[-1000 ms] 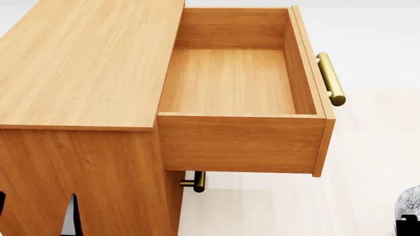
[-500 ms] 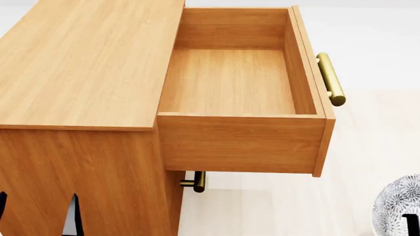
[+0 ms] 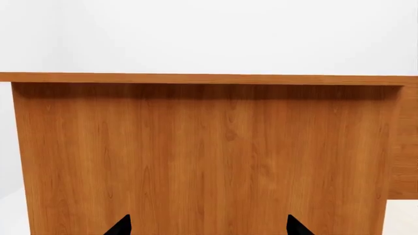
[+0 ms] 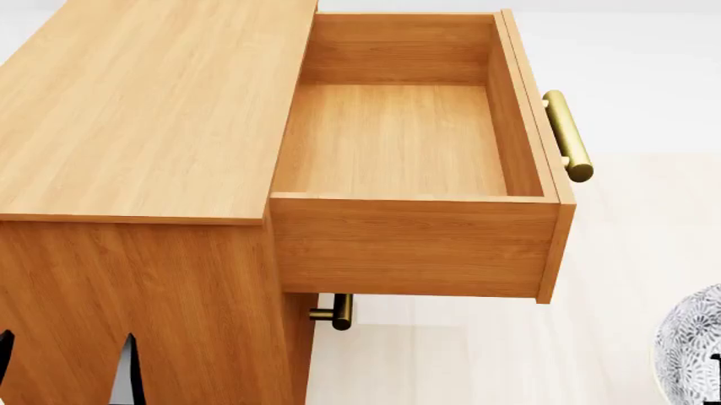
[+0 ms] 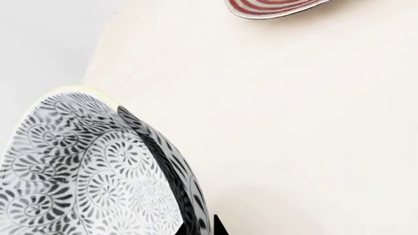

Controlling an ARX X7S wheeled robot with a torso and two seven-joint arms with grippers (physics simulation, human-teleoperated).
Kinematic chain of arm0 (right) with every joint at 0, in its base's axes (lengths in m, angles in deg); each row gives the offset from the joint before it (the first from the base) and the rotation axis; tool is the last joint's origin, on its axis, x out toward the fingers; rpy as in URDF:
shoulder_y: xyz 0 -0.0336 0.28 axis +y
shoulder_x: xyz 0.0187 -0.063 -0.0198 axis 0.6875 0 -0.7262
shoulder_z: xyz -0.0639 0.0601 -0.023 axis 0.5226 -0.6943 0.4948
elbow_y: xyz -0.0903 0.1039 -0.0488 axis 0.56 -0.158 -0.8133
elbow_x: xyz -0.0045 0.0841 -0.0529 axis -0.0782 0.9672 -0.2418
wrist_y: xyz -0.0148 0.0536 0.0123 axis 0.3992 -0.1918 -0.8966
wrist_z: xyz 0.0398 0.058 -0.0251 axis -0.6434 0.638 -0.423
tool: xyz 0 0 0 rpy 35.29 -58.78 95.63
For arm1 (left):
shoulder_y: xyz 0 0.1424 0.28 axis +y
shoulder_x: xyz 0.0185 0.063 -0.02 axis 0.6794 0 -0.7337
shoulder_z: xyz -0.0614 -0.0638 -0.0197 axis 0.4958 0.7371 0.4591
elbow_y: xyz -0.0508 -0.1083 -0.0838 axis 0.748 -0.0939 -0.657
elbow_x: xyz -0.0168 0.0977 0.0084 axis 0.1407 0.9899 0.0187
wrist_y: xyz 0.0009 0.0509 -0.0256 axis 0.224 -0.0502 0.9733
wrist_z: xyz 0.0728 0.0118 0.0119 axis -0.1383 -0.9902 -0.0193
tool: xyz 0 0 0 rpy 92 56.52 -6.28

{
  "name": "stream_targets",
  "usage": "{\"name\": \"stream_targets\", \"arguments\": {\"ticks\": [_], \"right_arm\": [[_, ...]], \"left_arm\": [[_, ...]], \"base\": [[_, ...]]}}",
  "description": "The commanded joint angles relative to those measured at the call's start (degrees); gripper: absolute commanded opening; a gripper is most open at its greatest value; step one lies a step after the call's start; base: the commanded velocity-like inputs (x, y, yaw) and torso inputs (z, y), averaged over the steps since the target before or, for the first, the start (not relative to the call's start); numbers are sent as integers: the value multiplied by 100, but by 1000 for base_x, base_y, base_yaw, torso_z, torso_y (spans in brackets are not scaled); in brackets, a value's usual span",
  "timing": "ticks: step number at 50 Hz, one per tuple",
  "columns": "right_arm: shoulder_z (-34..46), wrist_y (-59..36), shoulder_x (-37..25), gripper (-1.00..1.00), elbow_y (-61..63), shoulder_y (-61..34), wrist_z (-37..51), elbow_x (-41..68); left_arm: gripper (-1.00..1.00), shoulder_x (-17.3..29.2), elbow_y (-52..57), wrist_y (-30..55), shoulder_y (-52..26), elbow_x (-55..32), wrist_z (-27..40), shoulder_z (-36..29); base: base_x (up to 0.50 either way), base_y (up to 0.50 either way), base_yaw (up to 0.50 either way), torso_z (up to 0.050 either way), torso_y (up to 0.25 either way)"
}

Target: Put the bowl on top of the cabinet.

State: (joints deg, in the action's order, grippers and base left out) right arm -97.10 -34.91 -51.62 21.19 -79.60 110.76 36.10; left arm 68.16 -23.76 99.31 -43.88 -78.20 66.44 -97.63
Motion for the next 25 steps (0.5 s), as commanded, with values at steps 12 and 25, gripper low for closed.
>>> {"name": "stream_targets", "arguments": {"ticks": [12,25], "right_arm": [[359,-889,-267,-100,2051,56,725,-182],[743,-2141,-932,-100,2910,-501,1277,34]], "left_arm": [[100,-78,34,-75,-12,57,0,145],[100,-54,66,-47,-15,19,10,116]], "base": [[0,0,0,0,0],[0,0,0,0,0]]}}
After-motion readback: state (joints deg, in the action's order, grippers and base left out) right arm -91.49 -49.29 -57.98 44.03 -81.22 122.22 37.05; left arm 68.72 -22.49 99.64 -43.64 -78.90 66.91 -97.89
